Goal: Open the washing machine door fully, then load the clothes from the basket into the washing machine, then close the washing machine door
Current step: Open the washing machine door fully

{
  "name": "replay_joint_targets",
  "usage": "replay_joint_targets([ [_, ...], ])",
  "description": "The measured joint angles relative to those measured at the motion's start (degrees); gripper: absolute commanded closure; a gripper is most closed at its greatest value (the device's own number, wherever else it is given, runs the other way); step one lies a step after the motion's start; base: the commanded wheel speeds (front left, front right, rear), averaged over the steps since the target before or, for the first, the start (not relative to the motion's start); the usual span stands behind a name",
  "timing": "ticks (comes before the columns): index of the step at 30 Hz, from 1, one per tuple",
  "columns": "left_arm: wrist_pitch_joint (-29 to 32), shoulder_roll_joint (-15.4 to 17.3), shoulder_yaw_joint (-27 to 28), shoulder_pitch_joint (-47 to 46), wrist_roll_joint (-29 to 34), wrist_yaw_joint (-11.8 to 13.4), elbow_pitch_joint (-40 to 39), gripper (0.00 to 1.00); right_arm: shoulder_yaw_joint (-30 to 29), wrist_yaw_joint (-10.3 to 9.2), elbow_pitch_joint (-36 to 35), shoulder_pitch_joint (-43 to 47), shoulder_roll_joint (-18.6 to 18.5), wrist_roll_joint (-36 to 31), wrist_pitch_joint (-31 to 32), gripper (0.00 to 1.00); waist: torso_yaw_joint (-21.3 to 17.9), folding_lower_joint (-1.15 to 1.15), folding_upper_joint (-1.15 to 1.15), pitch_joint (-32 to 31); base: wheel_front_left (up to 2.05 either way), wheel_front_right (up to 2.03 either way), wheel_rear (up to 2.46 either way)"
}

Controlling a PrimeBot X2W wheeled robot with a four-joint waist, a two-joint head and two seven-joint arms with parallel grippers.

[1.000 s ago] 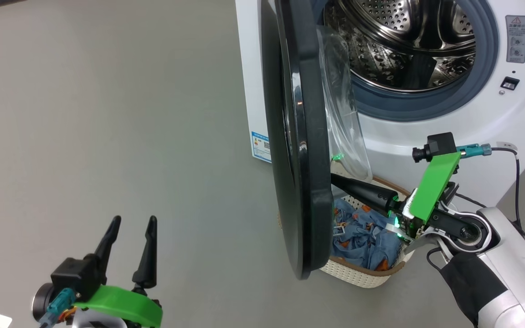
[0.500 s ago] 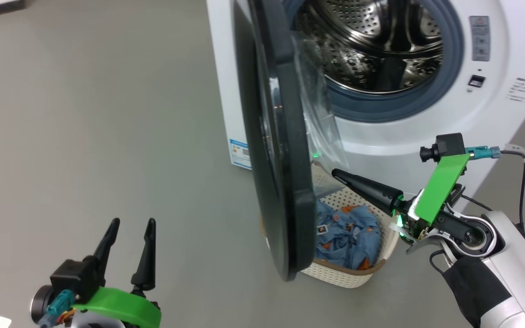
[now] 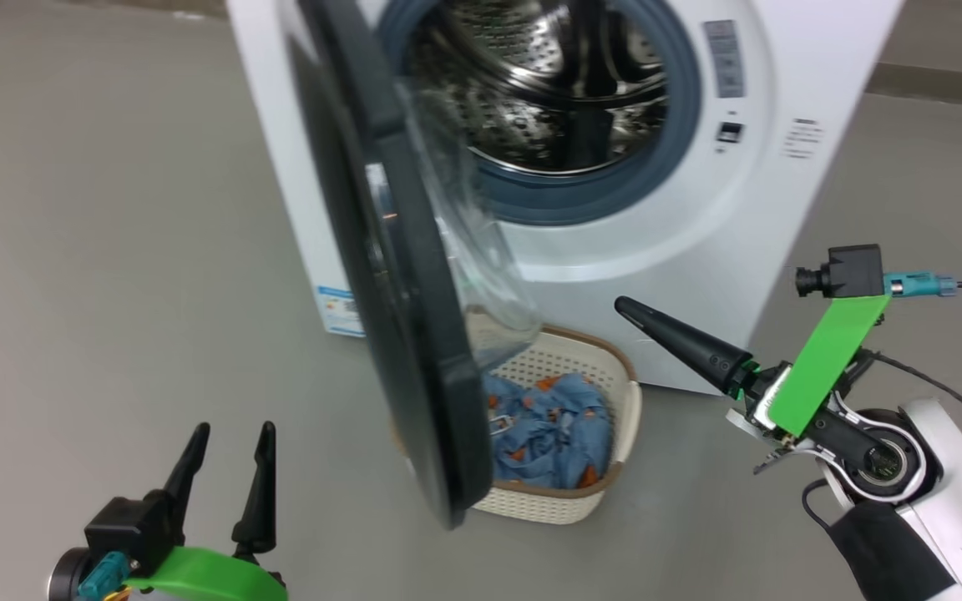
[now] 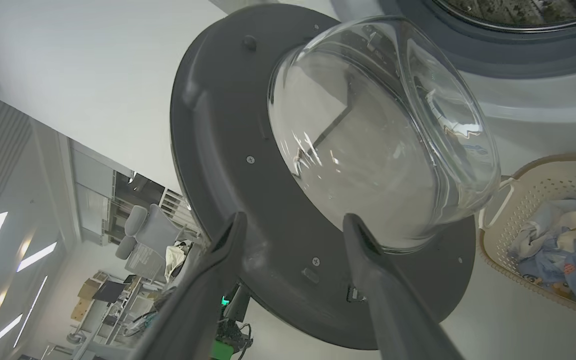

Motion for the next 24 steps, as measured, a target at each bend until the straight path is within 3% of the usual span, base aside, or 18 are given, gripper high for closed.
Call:
replay_joint_targets([
  [9,0.00,-0.08,1.42,0.02,-0.01,0.47,-0.93,0.00,2.18,0.00,-3.76,1.75,-3.97,-6.75,-8.57,0.00,-6.01,0.00,0.00,-0.24,0.00,0.00,0.00],
  [15,0.00,-0.24,2.54,0.98,-0.01,0.51,-1.63,0.00,5.17,0.00,-7.45,3.56,-6.71,-14.64,-20.23,0.00,-9.82,0.00,0.00,-0.36,0.00,0.00,0.00],
  [24,0.00,-0.81,3.20,2.22,0.02,0.55,-2.23,0.00,6.49,0.00,-5.59,8.18,-9.49,-27.88,-35.30,0.00,-13.51,0.00,0.00,-0.69,0.00,0.00,0.00],
])
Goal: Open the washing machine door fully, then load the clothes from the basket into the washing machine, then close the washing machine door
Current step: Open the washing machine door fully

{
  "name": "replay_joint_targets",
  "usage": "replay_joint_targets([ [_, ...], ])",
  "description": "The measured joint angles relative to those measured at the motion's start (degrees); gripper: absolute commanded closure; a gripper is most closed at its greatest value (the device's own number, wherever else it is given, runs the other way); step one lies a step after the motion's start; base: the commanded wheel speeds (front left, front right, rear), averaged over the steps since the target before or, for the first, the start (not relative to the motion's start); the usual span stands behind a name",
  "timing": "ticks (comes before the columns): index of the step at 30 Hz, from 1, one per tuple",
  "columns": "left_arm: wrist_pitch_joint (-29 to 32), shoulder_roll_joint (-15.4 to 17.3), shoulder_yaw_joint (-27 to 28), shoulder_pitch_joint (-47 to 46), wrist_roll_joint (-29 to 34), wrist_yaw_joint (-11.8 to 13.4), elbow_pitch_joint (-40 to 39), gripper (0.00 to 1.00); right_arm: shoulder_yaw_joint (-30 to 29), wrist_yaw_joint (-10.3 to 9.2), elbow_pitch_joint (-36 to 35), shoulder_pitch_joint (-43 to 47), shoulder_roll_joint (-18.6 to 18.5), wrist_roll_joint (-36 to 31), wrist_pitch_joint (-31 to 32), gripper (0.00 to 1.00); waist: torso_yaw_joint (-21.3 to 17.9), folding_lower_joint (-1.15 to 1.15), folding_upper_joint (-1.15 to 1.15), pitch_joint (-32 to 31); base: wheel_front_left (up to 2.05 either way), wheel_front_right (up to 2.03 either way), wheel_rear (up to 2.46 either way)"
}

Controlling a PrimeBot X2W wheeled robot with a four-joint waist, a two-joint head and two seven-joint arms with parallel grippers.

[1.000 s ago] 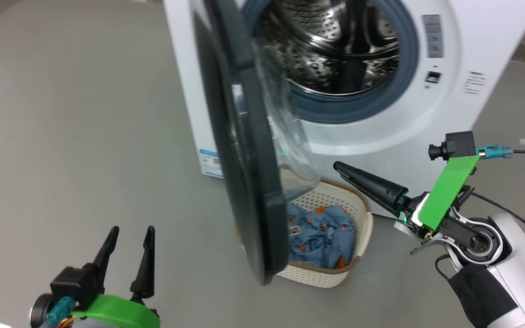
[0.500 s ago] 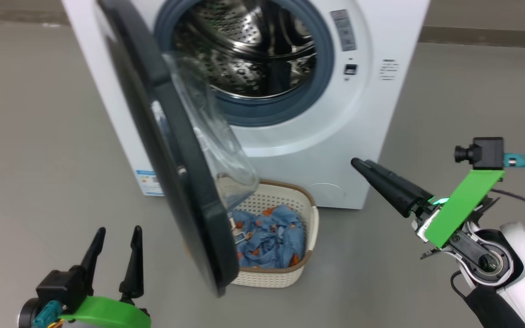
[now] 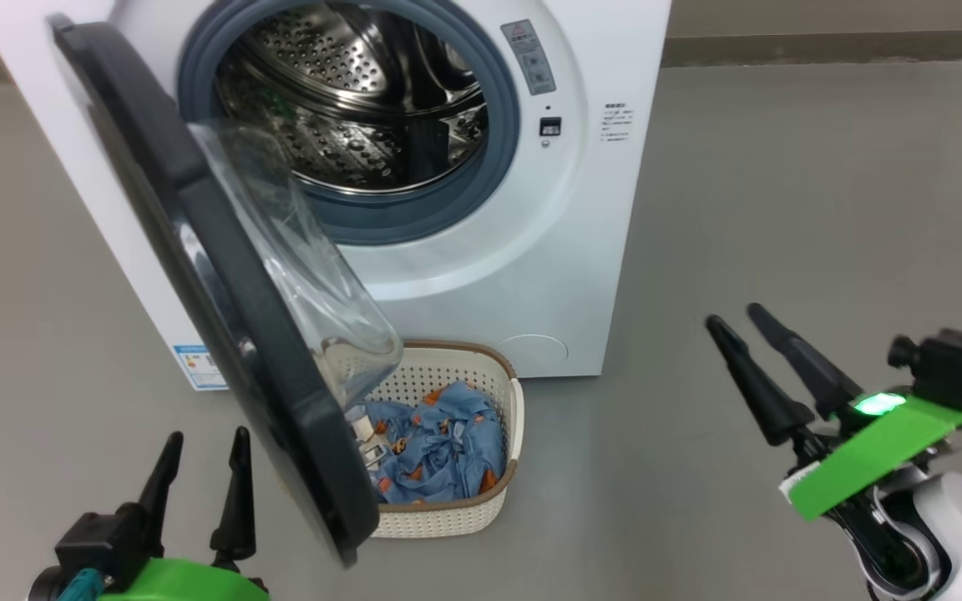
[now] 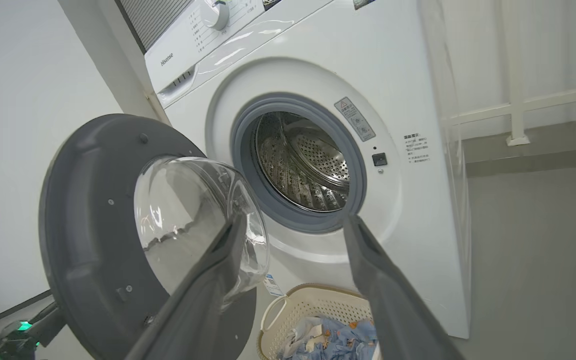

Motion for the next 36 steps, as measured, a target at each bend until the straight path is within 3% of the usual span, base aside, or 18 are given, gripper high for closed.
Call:
replay_joint_targets([
  [6,0.00,-0.08,1.09,0.08,0.02,0.00,-0.78,0.00,-5.79,0.01,4.46,4.07,2.40,-9.82,-7.05,0.00,-1.17,0.00,0.00,0.01,0.00,0.00,0.00],
  [16,0.00,-0.33,2.45,1.24,1.01,-0.02,-2.01,0.00,-14.11,0.01,7.26,10.18,9.23,-23.82,-8.53,0.00,-2.10,0.00,0.00,0.40,0.00,0.00,0.00],
  [25,0.00,-0.71,2.63,1.24,1.44,-0.11,-1.98,0.00,-16.50,0.01,8.53,10.62,11.25,-28.80,-8.54,0.00,-2.09,0.00,0.00,0.46,0.00,0.00,0.00],
  [36,0.00,-0.79,2.96,1.24,1.72,-0.27,-1.57,0.00,-17.52,0.01,8.49,10.68,12.32,-30.05,-8.54,0.00,-1.94,0.00,0.00,0.17,0.00,0.00,0.00],
])
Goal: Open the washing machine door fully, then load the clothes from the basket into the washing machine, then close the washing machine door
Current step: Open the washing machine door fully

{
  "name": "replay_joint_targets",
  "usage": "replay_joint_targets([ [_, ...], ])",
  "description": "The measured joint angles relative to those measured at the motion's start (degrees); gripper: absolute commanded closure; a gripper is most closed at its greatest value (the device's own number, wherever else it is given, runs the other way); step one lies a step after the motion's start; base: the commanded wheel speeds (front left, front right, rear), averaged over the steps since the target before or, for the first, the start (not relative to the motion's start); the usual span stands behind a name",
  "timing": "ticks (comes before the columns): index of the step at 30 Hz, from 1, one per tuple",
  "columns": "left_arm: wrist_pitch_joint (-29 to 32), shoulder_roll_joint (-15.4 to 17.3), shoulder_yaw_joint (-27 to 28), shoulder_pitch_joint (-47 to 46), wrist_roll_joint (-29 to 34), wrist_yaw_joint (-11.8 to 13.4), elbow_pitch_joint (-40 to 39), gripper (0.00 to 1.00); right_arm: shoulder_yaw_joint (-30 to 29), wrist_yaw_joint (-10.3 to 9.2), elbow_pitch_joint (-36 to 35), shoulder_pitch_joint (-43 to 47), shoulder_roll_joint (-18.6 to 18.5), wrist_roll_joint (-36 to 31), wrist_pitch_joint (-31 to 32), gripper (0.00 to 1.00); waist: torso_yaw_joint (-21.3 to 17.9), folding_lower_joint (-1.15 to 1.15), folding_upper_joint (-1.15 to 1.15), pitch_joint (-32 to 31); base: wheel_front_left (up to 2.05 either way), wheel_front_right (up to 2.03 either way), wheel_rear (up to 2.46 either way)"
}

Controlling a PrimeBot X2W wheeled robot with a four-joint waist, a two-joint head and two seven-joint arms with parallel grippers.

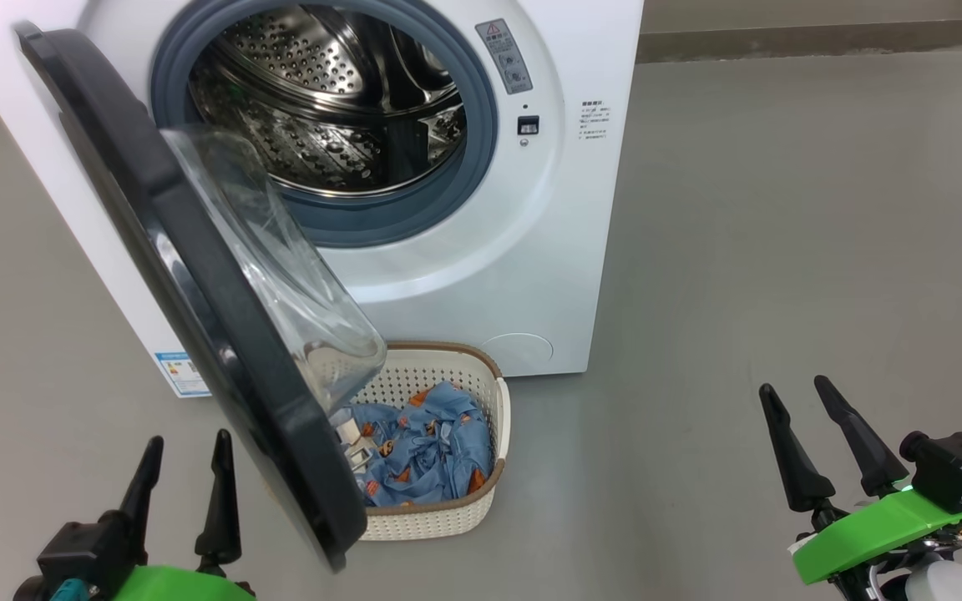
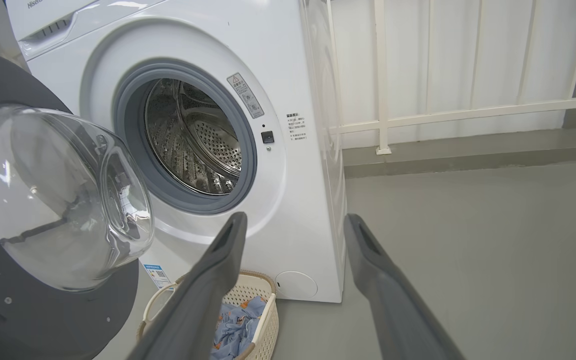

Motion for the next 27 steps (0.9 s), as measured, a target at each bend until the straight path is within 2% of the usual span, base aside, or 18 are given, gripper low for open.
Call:
replay_joint_targets([
  [23,0.00,-0.09,-0.03,-0.01,0.21,-0.41,0.62,0.02,0.18,0.00,0.82,0.01,0.32,-0.65,0.00,0.00,-0.15,0.00,0.00,-0.27,0.00,0.00,0.00],
  [24,0.00,-0.09,-0.04,-0.01,0.21,-0.41,0.62,0.59,0.18,0.00,0.85,0.01,0.32,-0.65,0.00,0.00,-0.13,0.00,0.00,-0.27,0.00,0.00,0.00],
  [27,0.00,-0.09,-0.05,-0.01,0.21,-0.41,0.60,1.00,0.18,0.00,0.88,0.01,0.32,-0.66,0.00,0.00,-0.02,0.00,0.00,-0.28,0.00,0.00,0.00],
])
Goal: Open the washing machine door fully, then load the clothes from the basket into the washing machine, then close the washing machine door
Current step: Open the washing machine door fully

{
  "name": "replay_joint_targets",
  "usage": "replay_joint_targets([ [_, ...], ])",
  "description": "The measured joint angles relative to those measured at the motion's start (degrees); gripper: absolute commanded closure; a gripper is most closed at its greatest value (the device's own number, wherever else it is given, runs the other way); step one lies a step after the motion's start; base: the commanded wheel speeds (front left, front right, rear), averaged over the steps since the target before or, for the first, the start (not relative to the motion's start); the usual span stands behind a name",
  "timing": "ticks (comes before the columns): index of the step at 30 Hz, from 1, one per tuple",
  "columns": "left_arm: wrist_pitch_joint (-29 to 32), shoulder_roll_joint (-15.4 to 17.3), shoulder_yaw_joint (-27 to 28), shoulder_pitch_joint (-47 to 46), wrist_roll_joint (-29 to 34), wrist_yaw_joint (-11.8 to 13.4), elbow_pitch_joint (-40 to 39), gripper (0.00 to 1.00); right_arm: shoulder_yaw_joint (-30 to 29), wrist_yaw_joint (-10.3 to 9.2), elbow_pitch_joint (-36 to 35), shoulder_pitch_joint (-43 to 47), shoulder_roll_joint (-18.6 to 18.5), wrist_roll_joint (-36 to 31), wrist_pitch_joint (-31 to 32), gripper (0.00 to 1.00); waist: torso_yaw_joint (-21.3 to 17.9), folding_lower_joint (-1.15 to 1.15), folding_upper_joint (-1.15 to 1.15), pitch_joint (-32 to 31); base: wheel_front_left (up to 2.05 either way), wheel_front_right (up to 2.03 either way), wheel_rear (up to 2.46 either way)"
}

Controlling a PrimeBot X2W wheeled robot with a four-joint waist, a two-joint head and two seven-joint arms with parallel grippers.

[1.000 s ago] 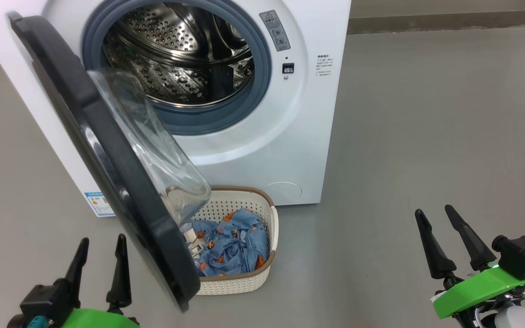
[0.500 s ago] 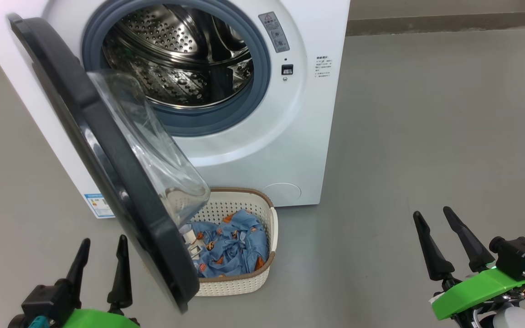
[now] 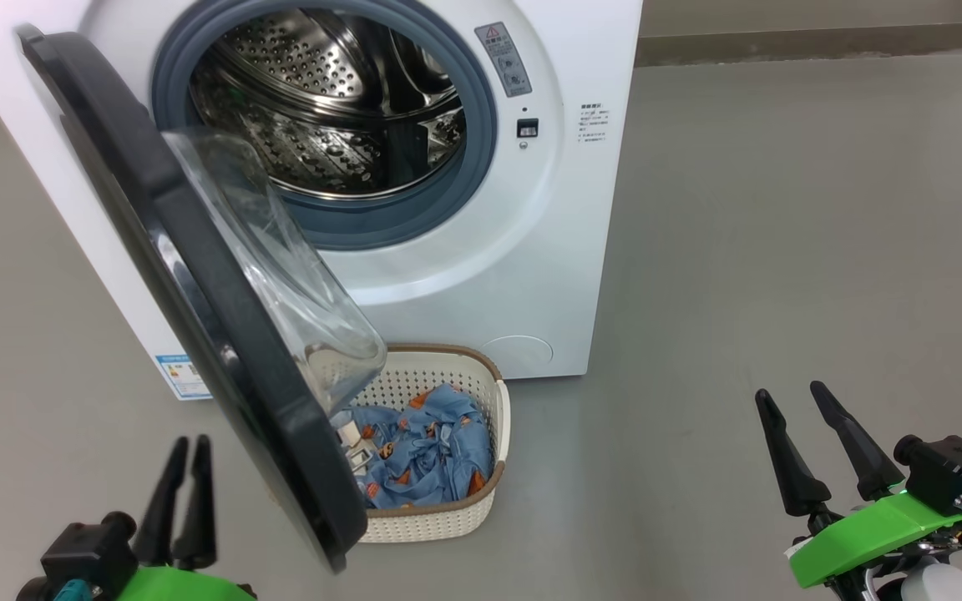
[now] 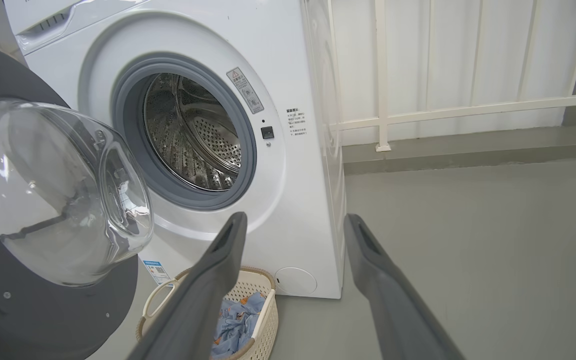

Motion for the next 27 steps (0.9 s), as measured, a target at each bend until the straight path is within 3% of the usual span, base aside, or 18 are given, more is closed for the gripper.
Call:
replay_joint_targets([
  [11,0.01,0.03,0.65,-0.06,0.58,-0.16,-4.45,1.00,-0.03,0.00,0.00,0.01,0.65,-0.07,0.00,0.00,0.61,0.00,0.00,-0.23,0.00,0.00,0.00],
  [21,-0.01,0.00,-0.26,-0.77,2.99,0.10,-17.77,1.00,-0.16,0.00,-0.03,0.15,1.14,-0.07,0.00,0.00,1.60,0.00,0.00,-0.19,0.00,0.00,0.00],
  [27,0.44,-0.05,-4.99,-1.57,4.17,0.09,-25.69,1.00,-0.07,0.00,-0.04,0.16,1.63,-0.07,0.00,0.00,1.68,0.00,0.00,-0.23,0.00,0.00,0.00],
])
